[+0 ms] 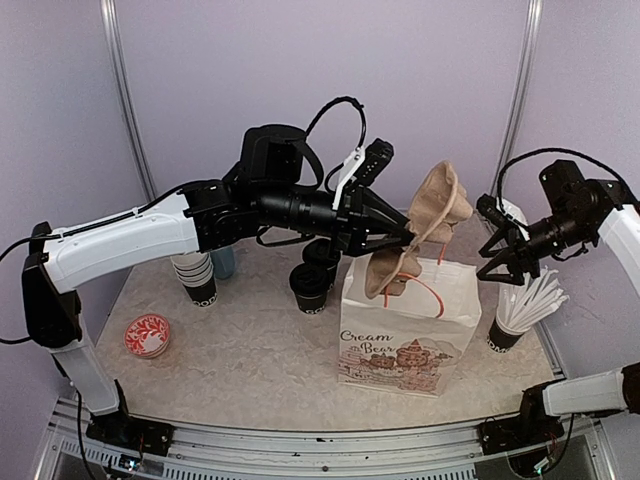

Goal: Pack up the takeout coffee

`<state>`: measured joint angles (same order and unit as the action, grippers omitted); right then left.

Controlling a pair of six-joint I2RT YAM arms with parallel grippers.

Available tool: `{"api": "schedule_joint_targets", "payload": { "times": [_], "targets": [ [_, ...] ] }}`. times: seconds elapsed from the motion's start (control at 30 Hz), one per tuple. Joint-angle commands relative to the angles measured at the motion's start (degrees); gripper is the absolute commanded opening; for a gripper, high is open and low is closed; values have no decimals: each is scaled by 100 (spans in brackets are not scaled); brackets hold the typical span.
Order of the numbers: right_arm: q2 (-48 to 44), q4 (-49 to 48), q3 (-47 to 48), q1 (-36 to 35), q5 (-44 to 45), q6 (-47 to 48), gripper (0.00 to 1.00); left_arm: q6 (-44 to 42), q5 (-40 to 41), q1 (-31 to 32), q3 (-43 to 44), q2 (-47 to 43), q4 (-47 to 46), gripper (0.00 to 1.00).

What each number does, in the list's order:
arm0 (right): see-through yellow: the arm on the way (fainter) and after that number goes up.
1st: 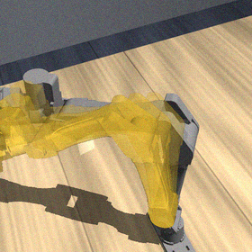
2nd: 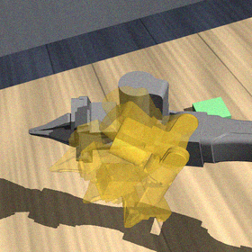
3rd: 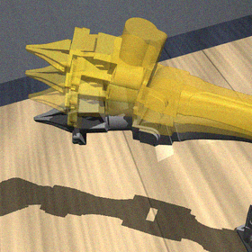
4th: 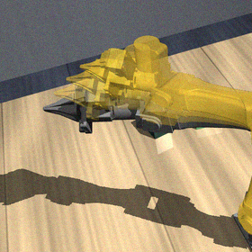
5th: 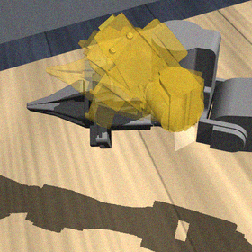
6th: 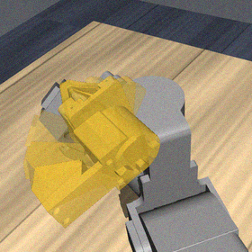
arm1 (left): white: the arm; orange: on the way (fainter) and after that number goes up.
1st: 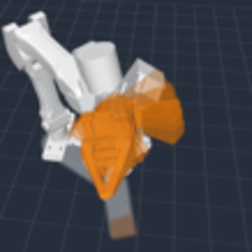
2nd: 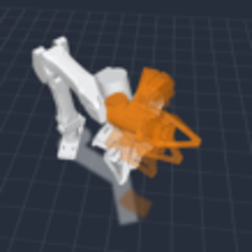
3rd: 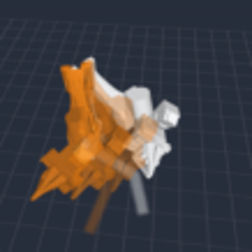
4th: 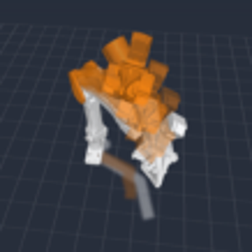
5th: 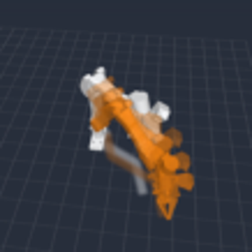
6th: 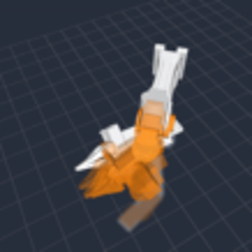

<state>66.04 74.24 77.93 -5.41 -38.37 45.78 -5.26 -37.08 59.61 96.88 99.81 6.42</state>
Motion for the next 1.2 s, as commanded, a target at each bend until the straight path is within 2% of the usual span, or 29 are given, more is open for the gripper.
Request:
{"api": "schedule_joint_targets", "payload": {
  "times": [0.0, 0.17, 0.33, 0.6, 0.83, 1.17],
  "targets": [
    [-110, 75, -353, 101, 168, 84, 61, -236, -54, 32, 154, 87, 353, 19],
    [-54, 47, -724, 73, 71, 276, 49, -333, -24, 46, 414, 281, 683, 18],
    [117, -46, -654, -181, -397, 206, 46, -368, 129, 45, 328, 166, 838, 19],
    [610, -662, -781, -1171, -594, -330, 46, -413, 601, 130, -90, -227, 1323, 19],
    [1104, -501, -371, -1392, -998, -251, 46, -402, 1235, 401, -550, -649, 1745, 19],
    [1213, -335, -126, -1437, -1085, -144, 50, 74, 2635, 674, -504, -722, 2956, 18]
  ]
}}
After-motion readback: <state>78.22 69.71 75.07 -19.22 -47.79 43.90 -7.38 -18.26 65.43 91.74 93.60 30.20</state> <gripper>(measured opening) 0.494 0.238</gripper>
